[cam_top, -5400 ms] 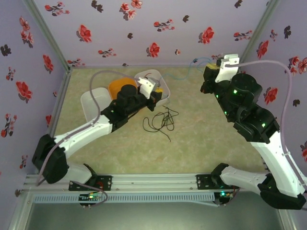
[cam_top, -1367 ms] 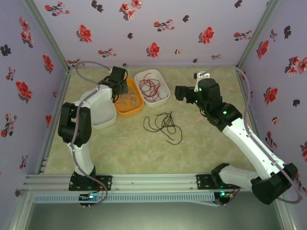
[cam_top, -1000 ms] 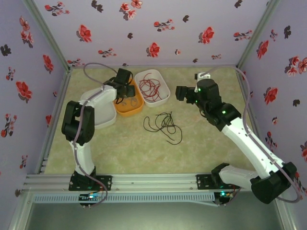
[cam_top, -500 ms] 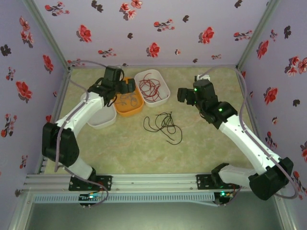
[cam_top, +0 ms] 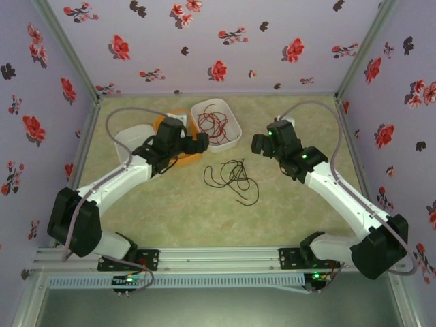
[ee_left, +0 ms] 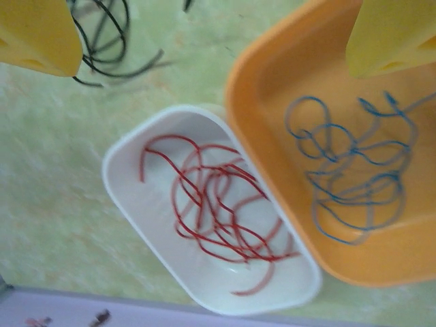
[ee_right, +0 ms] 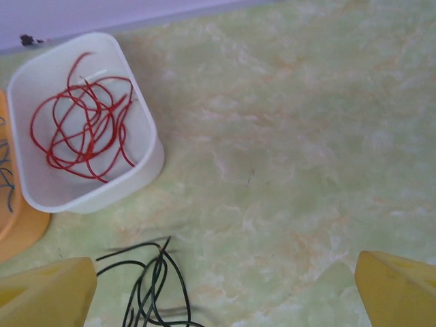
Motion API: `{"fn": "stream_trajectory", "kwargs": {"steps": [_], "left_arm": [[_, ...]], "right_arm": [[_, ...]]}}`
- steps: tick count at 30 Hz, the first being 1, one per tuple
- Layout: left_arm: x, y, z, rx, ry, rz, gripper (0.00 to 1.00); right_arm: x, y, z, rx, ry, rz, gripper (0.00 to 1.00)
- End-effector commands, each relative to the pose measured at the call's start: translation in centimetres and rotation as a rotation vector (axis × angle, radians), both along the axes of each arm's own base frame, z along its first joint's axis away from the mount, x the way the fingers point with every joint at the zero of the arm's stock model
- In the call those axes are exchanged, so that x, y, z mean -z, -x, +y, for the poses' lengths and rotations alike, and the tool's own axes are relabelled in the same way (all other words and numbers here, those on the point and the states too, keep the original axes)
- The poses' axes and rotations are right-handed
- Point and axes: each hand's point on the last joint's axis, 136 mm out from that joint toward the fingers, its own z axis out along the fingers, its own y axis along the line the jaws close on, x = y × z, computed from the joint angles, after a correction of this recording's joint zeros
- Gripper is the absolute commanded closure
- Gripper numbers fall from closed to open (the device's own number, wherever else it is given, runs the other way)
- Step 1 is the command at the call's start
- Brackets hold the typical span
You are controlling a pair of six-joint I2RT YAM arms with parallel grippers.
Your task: Untangle the cables
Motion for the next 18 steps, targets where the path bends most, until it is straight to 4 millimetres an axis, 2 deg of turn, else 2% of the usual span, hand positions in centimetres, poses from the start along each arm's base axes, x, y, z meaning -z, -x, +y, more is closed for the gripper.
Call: {"fn": "stream_trajectory", "kwargs": {"steps": [1, 4, 9, 13, 18], "left_arm": [[-0.3, 0.5, -3.0, 0.065, 0.105, -0.034, 0.0], [1.0, 1.5, -5.3, 0.134, 0.143, -0.001, 0.0], [4.1, 2.8, -8.2, 0.218, 0.122, 0.071, 0.01], [6.2, 2.9, -9.1, 0.223, 0.142, 0.129, 0.03], [7.3, 2.6, -9.7, 0.216, 0.142, 0.166, 0.1]], "right_arm": [[1.1, -0.3, -0.5, 0.063, -0.019, 0.019, 0.03], [2.4, -0.5, -0.4, 0.086, -0.034, 0.048, 0.06], [4.9, -0.6, 1.2, 0.06, -0.091, 0.119, 0.1], [6.7, -0.7, 2.1, 0.059, -0.121, 0.187, 0.15], [8.5, -0.8, 3.0, 0.065, -0.163, 0.25, 0.19]]}}
